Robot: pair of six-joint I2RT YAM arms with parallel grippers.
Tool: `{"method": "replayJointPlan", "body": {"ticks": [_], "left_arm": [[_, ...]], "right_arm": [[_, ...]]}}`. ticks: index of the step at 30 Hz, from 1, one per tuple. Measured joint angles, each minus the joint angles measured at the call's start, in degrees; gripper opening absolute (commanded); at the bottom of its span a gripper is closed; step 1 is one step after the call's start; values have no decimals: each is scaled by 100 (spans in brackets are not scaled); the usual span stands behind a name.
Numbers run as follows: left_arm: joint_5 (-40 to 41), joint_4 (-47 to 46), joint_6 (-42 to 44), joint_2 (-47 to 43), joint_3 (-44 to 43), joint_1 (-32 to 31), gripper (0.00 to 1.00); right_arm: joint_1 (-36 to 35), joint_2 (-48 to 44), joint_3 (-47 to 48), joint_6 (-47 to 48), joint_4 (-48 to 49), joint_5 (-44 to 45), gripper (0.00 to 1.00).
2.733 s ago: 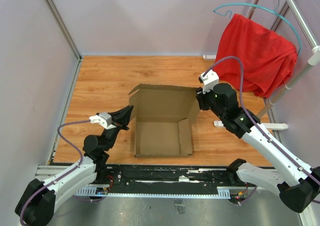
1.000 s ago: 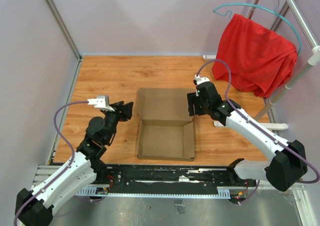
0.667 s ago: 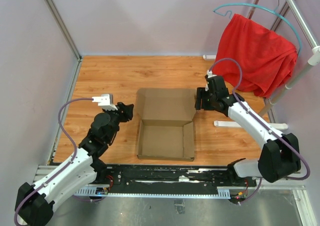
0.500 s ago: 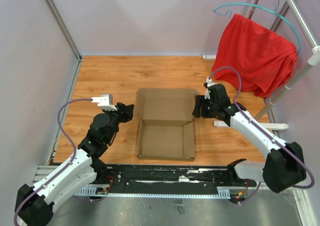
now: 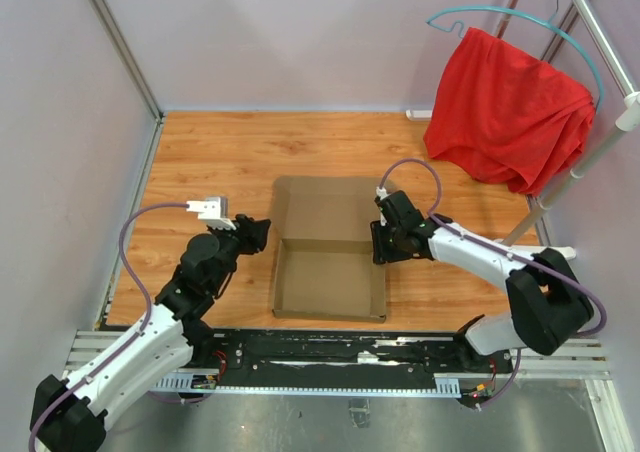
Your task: Fold the paper box
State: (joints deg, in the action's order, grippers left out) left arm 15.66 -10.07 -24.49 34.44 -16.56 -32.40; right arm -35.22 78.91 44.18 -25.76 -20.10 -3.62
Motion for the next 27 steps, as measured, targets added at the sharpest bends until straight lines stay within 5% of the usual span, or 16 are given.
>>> {"method": "replayJointPlan", "body": {"ticks": [2, 5, 6, 24, 26, 27], "left_arm": [[-13, 13, 4, -127, 28, 0, 54], [-15, 35, 11, -264, 83, 2, 54], [-17, 37, 11, -284, 85, 0, 54], [-4, 90, 70, -328, 179, 2, 53], [9, 105, 70, -350, 203, 2, 53], [13, 122, 70, -354, 205, 2, 53]], "right_arm": [[-79, 219, 105, -44, -87, 238, 30], [-221, 463, 262, -79, -166, 514, 2], [-269, 546, 323, -83, -199, 625, 1], [-411, 1683, 1427, -1110, -203, 2044, 1], [-365, 1825, 1604, -1200, -205, 2096, 7], [-361, 1908, 1711, -1211, -203, 2118, 18]]}}
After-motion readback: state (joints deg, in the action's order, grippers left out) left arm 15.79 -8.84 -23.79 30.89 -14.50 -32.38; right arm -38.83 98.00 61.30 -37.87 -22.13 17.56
